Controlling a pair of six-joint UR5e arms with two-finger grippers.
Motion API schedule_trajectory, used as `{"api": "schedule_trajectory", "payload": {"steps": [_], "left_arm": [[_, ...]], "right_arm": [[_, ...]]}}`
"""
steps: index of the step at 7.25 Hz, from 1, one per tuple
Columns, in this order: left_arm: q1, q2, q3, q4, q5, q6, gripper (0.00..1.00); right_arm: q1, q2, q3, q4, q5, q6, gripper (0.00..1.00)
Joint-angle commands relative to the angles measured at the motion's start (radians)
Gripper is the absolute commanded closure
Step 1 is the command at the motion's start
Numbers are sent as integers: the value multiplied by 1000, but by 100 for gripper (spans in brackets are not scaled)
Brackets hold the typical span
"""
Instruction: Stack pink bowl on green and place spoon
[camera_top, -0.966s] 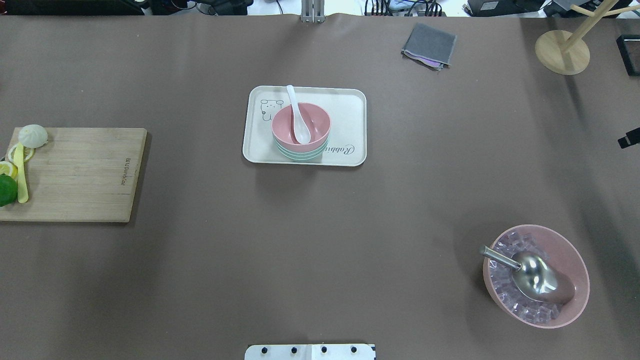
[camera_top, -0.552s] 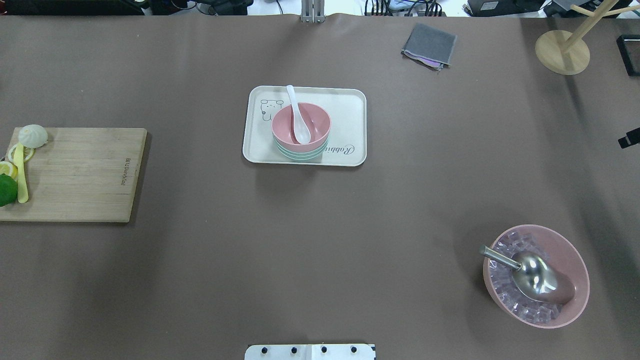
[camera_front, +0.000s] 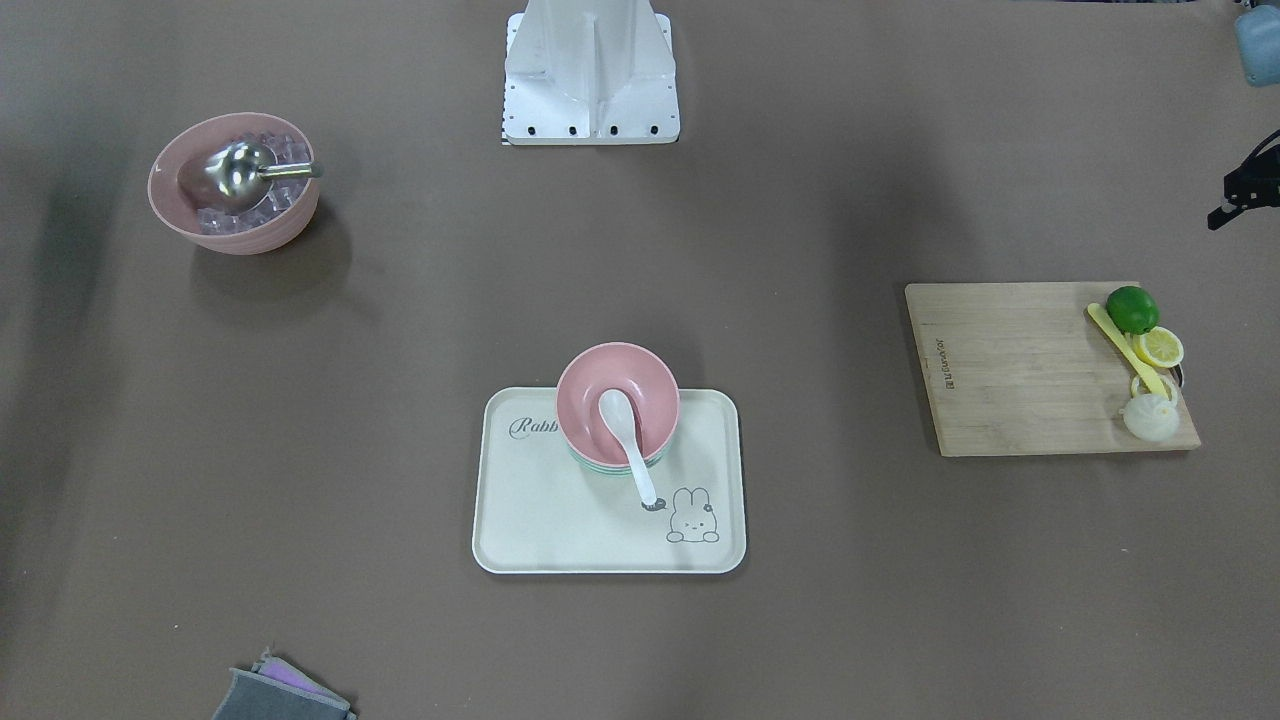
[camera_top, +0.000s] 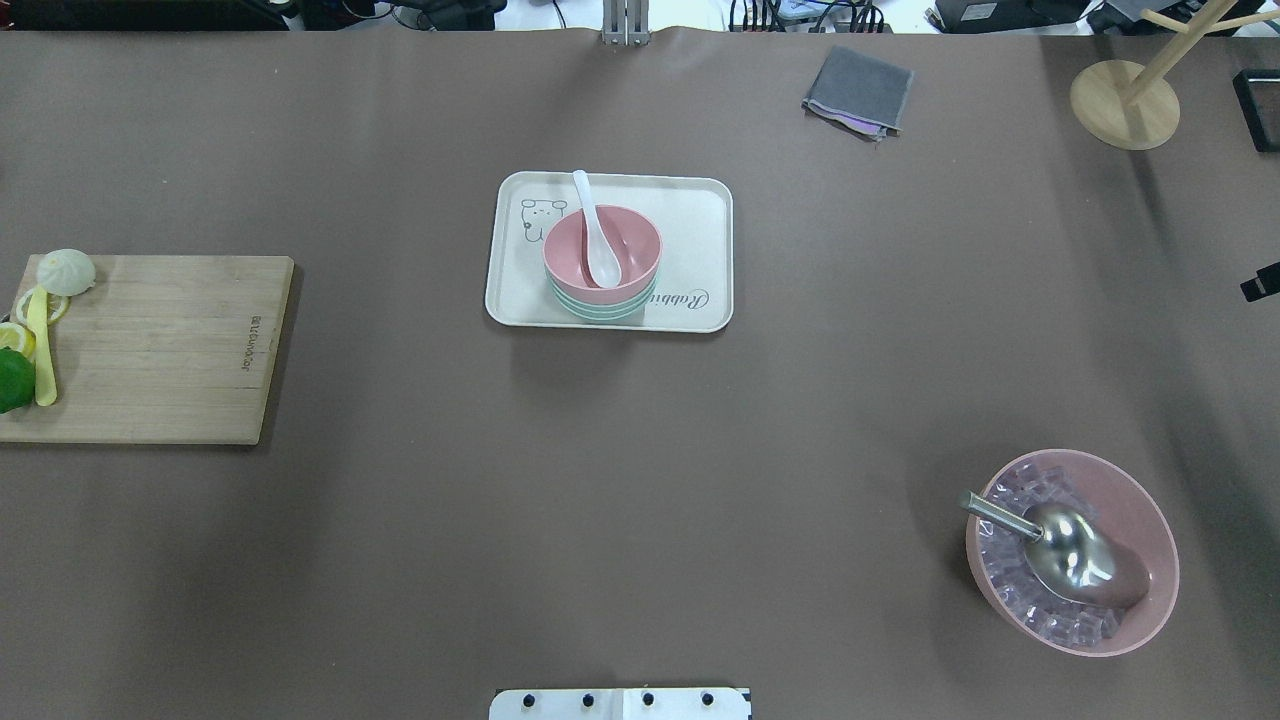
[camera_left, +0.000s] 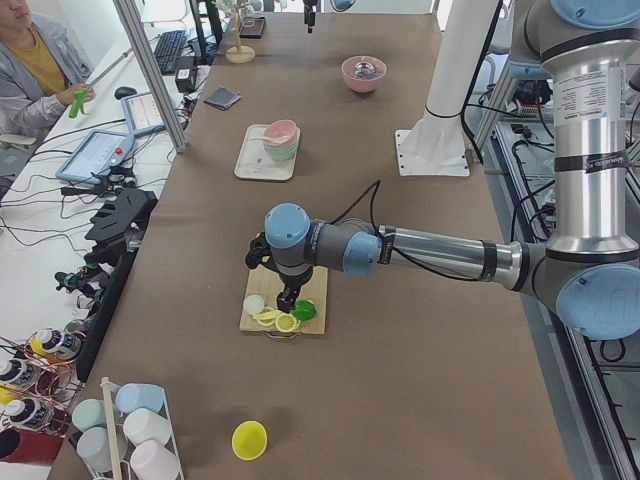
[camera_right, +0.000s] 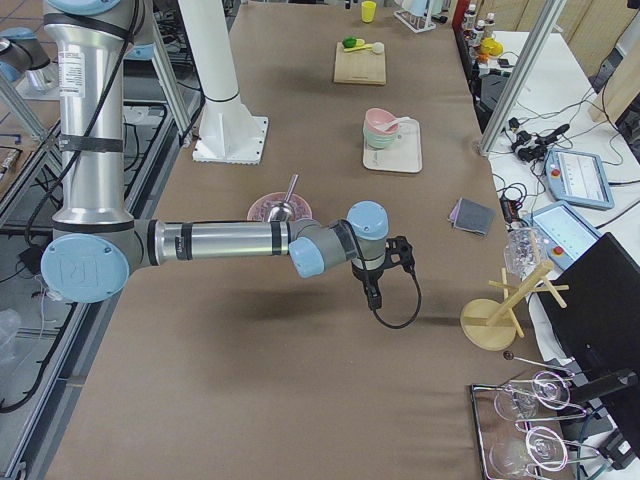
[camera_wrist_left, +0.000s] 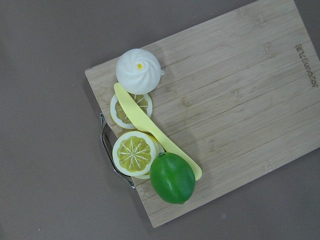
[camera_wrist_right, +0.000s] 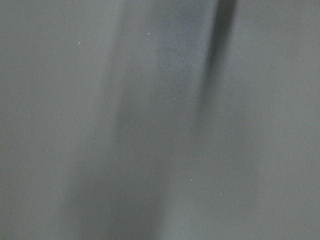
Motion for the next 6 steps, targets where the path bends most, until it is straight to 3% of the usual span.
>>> {"api": "schedule_trajectory", "payload": {"steps": [1,6], "left_arm": [[-1,11,10,-72,2,-40,2],[-4,9,37,-105,7,-39,2]], "right_arm": [[0,-4,-8,-3,4,-1,0],[0,-3,7,-1,28,7,0]]}}
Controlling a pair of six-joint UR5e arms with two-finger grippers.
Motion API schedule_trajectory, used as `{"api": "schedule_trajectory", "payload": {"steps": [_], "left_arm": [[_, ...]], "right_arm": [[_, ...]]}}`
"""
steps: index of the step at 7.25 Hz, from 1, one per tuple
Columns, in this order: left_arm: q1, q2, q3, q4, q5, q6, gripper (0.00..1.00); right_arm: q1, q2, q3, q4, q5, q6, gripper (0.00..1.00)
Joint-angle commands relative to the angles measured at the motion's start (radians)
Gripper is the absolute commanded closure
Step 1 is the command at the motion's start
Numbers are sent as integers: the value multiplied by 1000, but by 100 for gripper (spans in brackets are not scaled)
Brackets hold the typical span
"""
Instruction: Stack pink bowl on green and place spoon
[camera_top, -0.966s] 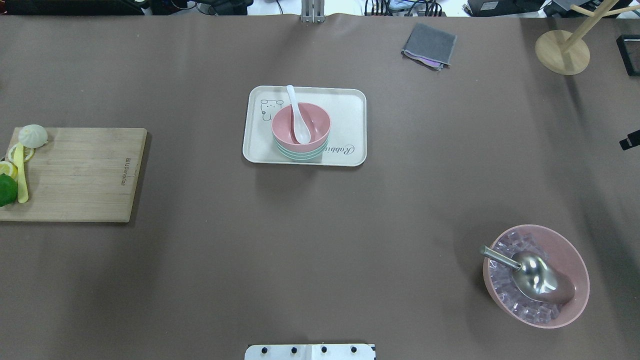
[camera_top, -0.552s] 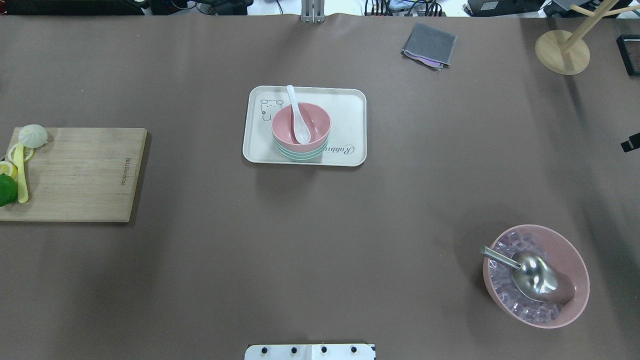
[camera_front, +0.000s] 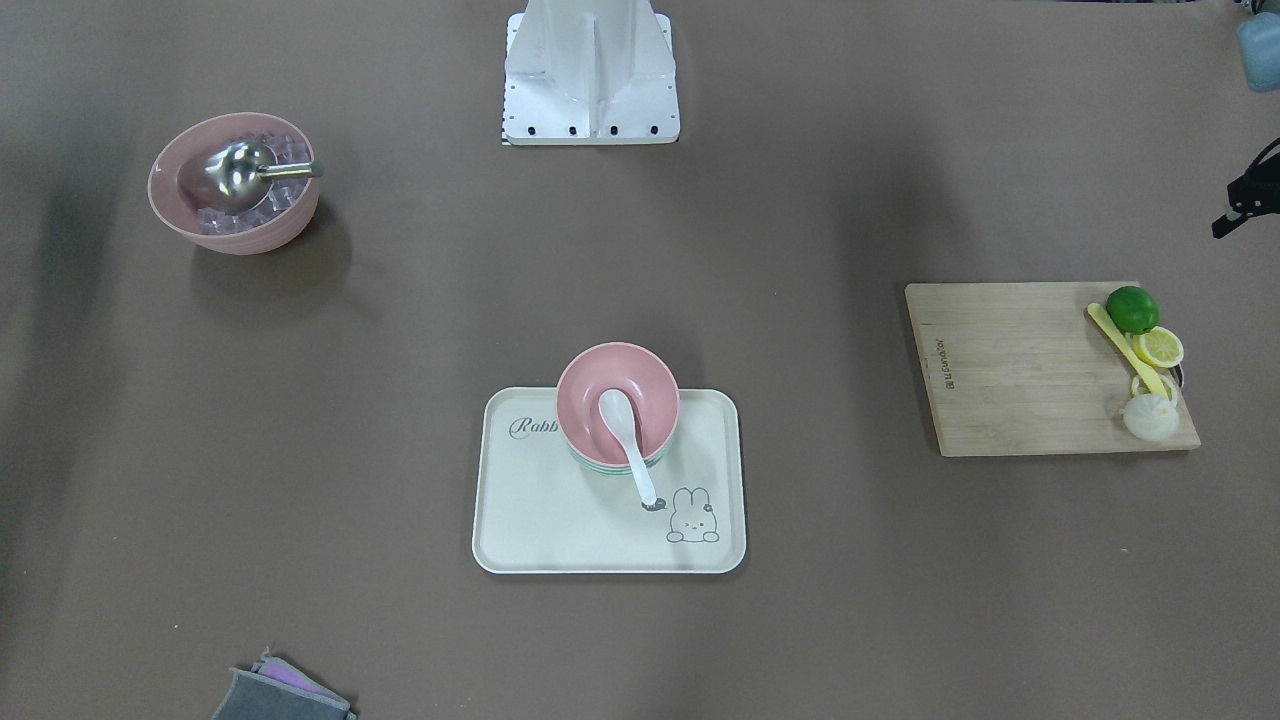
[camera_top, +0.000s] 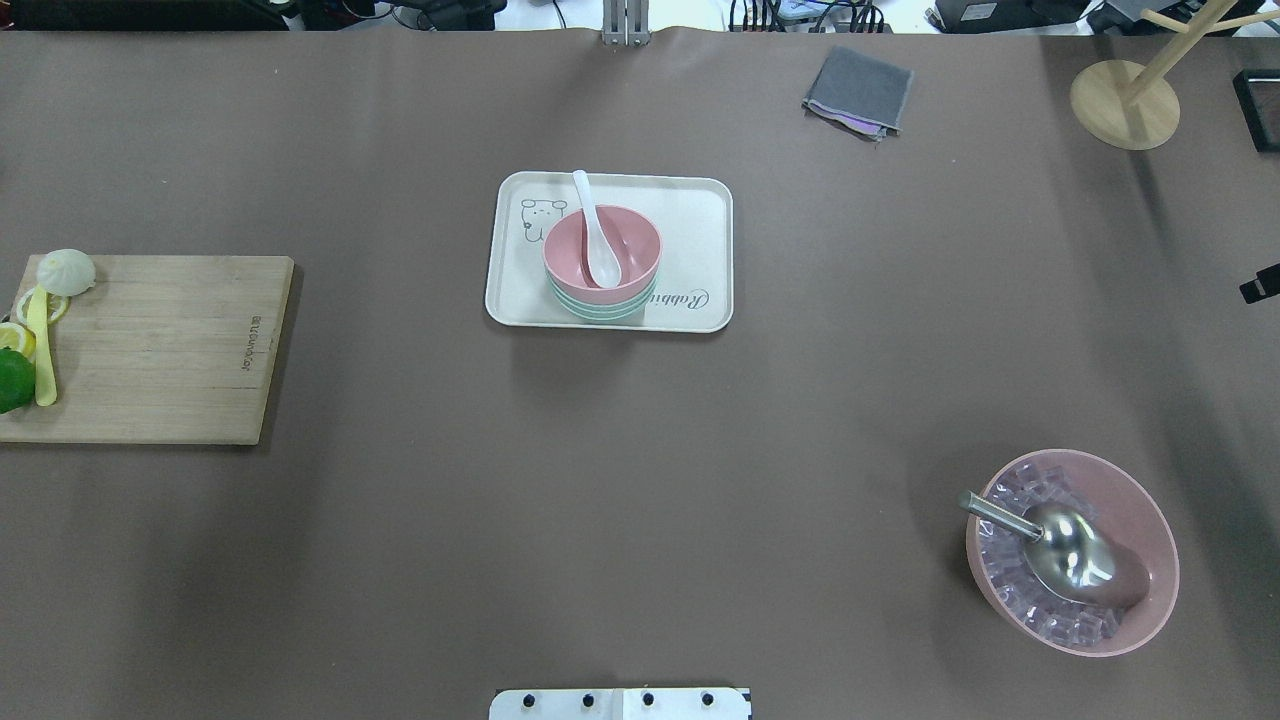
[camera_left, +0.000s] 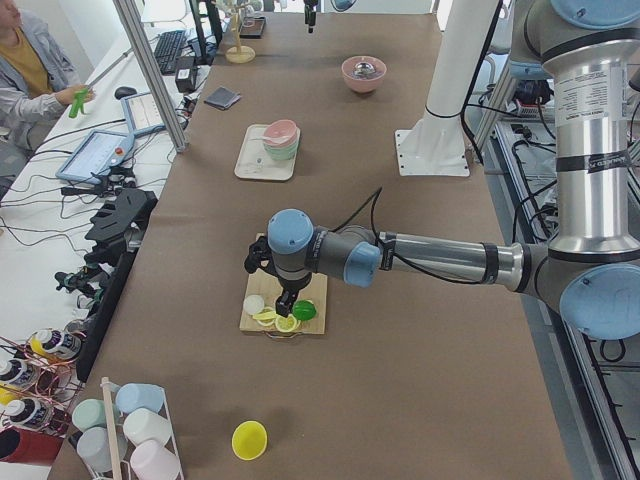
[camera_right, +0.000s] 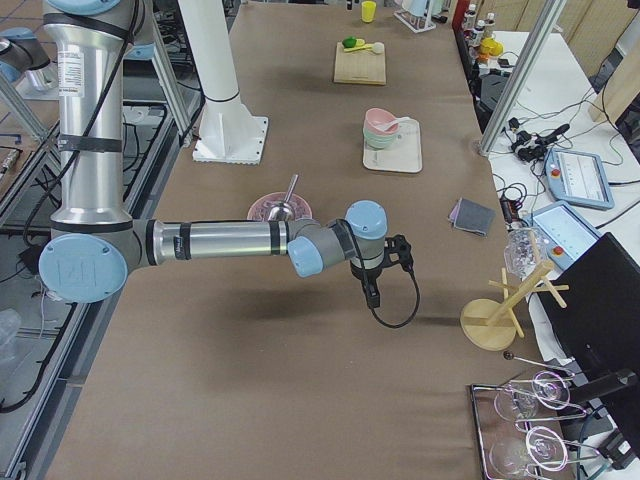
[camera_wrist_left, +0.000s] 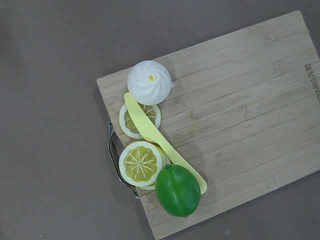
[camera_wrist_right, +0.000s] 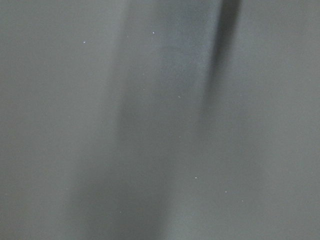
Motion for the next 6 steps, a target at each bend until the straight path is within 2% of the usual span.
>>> {"api": "schedule_trajectory", "payload": {"steps": [1,6], "left_arm": [[0,-8,3,0,1,0,2],[0,-5,0,-1,1,-6,2]], "right_arm": [[0,0,0,-2,17,5,0],[0,-6,9,0,15,7,0]]}}
